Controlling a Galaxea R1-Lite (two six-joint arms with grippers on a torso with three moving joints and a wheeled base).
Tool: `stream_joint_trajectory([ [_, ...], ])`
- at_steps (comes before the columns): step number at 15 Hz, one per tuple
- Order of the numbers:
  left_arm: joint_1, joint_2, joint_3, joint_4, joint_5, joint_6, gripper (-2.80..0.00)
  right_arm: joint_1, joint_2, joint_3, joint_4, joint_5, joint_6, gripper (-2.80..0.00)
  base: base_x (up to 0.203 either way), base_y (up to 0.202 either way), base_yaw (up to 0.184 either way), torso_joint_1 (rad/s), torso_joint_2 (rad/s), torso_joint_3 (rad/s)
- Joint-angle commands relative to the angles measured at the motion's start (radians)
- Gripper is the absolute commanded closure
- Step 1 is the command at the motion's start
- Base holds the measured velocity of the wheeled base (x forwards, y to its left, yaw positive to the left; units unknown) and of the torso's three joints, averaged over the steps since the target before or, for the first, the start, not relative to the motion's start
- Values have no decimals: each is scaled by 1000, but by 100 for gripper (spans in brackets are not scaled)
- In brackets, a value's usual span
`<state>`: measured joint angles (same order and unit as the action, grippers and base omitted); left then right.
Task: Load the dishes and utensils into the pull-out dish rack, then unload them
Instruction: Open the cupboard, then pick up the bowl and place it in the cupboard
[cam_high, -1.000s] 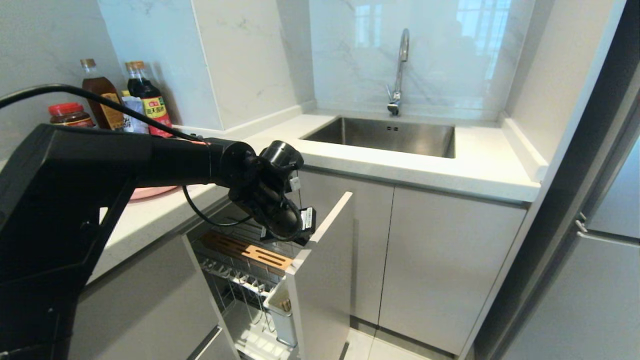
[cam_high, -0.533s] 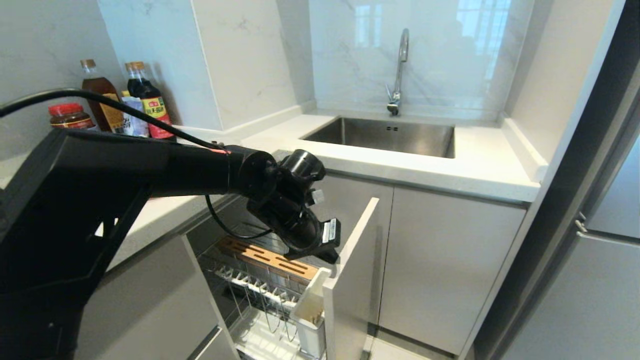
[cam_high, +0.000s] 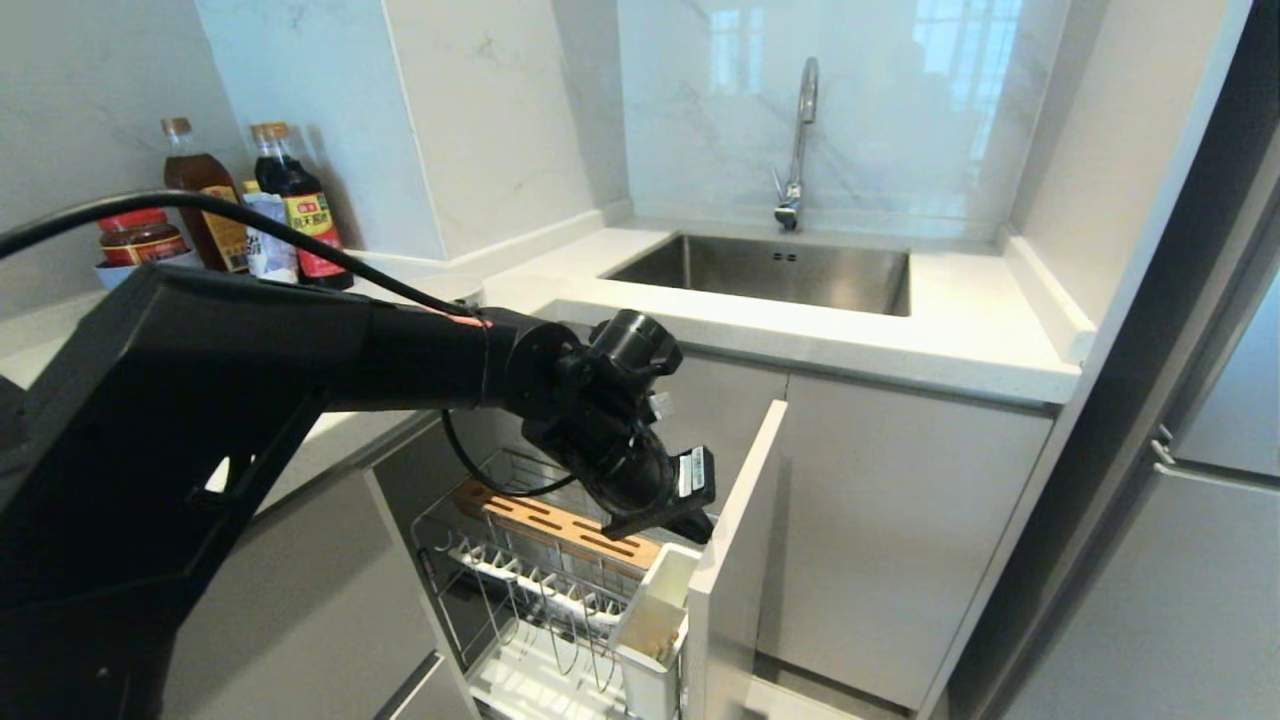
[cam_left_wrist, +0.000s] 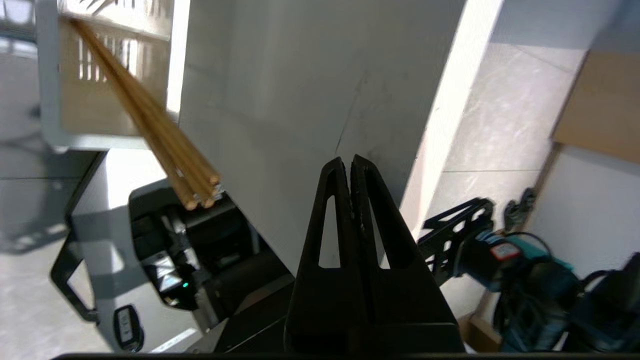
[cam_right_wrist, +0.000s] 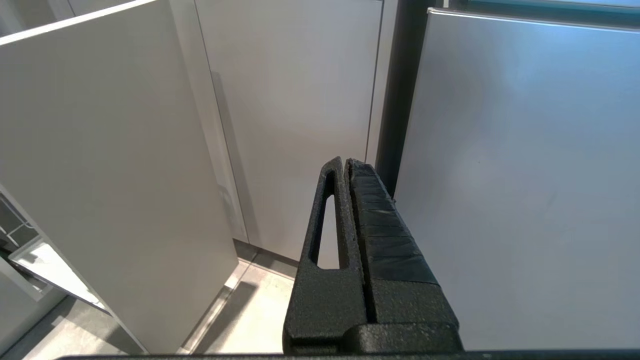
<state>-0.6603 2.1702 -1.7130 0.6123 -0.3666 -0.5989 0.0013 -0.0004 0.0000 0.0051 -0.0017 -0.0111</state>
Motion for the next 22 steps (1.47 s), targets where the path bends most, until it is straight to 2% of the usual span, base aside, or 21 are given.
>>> stream_joint_trajectory([
  [1, -9, -1, 4, 4, -5, -4, 0, 0, 0, 0, 1, 0, 0, 0, 0, 0, 0, 0, 0, 0],
  [9, -5, -3, 2, 4, 4, -2, 0, 0, 0, 0, 0, 0, 0, 0, 0, 0, 0, 0, 0, 0],
  [11, 32, -20, -8, 3, 50, 4, 0, 0, 0, 0, 0, 0, -1, 0, 0, 0, 0, 0, 0, 0],
  [17, 122, -158, -67, 6, 275, 9, 0, 0, -1, 0, 0, 0, 0, 0, 0, 0, 0, 0, 0, 0],
  [19, 138, -267, -69, 8, 315, 17, 0, 0, 0, 0, 0, 0, 0, 0, 0, 0, 0, 0, 0, 0],
  [22, 172, -452, -69, 24, 332, 35, 0, 0, 0, 0, 0, 0, -1, 0, 0, 0, 0, 0, 0, 0],
])
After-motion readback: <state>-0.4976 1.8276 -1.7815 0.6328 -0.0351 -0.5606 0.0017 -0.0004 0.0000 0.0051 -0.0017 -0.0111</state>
